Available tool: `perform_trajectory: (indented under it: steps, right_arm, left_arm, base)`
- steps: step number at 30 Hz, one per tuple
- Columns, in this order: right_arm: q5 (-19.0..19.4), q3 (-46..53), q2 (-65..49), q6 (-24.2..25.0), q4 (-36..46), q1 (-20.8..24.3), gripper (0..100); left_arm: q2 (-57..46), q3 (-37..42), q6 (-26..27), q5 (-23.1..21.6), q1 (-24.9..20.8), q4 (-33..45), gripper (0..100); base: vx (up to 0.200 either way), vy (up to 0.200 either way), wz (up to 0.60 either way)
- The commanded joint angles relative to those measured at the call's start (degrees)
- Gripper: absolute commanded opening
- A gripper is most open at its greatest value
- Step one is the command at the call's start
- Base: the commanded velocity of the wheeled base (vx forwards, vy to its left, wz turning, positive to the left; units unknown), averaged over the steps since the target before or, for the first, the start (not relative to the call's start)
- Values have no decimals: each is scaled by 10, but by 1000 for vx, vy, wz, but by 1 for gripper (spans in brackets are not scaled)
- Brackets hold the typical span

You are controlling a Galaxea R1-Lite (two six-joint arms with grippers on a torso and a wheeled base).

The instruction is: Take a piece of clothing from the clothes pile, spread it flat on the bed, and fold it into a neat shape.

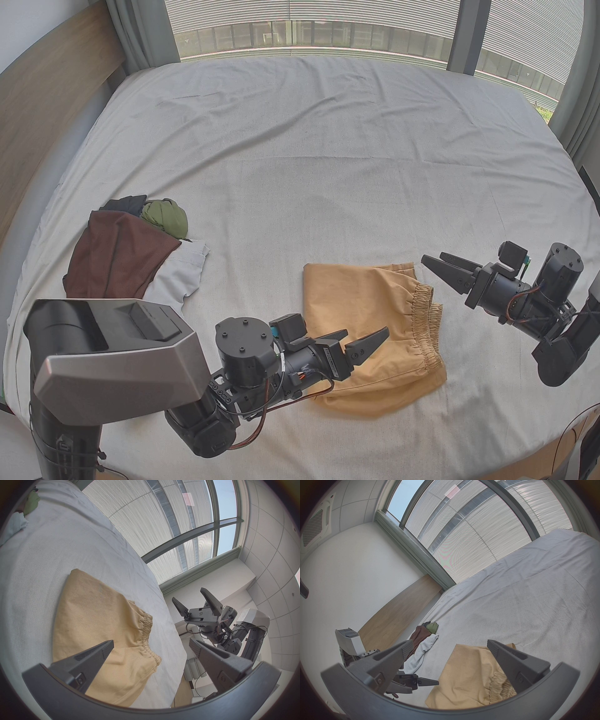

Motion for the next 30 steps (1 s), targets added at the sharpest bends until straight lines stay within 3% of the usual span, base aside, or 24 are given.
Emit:
perform_trajectory:
  steps: [1, 11, 21, 30]
  right_arm:
    - [0, 2, 0, 0, 0, 1, 100]
    - [1, 6, 1, -1, 0, 5, 100]
    - [0, 22, 5, -2, 1, 18, 100]
    - [0, 65, 2, -18, 1, 24, 100]
  left_arm:
    - [-3, 9, 1, 1, 2, -1, 100]
    - [-56, 55, 1, 15, 26, -1, 100]
    - [-149, 145, 11, 8, 103, -1, 100]
    - [-263, 236, 93, -64, 202, 0, 100]
  base:
    - [0, 0, 0]
    - [0, 0, 0]
    - [0, 0, 0]
    - [0, 0, 0]
